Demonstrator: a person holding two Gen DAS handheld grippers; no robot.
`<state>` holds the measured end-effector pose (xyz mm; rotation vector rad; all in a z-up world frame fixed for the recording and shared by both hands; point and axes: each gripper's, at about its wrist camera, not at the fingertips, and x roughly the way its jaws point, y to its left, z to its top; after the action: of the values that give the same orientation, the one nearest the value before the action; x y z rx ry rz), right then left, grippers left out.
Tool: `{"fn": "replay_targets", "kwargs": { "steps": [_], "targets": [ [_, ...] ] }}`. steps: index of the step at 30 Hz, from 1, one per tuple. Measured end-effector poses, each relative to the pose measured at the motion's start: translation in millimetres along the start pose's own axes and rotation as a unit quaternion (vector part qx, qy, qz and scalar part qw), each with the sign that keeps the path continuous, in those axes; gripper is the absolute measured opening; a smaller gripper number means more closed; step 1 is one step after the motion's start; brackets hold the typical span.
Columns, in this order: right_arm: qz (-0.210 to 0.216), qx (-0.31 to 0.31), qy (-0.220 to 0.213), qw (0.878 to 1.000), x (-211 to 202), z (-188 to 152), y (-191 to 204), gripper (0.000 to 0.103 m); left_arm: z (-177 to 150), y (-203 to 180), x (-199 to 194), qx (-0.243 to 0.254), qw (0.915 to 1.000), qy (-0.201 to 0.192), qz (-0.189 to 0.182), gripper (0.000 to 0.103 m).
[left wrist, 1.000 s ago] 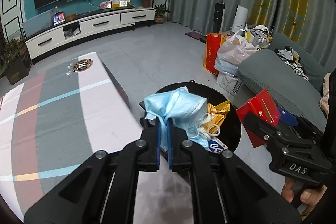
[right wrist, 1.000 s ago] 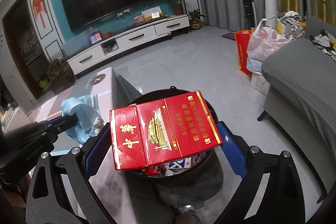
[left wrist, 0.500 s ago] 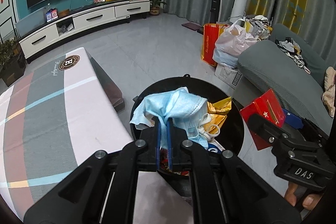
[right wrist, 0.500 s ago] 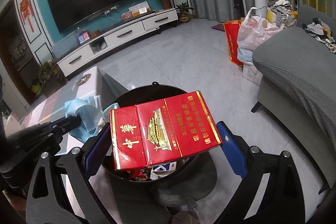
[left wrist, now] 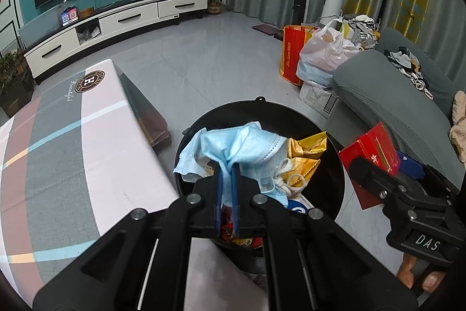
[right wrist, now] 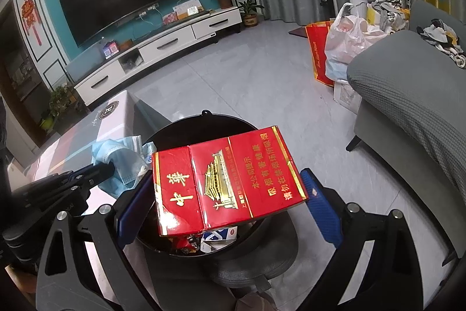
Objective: Collect trash
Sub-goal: 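Hold the red box and blue mask above the bucket opening with both tools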
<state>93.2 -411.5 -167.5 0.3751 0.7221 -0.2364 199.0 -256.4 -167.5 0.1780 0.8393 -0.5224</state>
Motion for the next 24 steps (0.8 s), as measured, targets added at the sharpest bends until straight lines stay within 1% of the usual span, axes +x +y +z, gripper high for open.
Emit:
{"fn": "replay_targets", "kwargs": {
  "steps": [24],
  "targets": [
    [-0.002,-0.002,0.014,1.000,11.7,-2.4,-2.5,0.094,2.6,-6.2,19.6,0.005,0.9998,0.021,0.003,0.006]
  ]
}}
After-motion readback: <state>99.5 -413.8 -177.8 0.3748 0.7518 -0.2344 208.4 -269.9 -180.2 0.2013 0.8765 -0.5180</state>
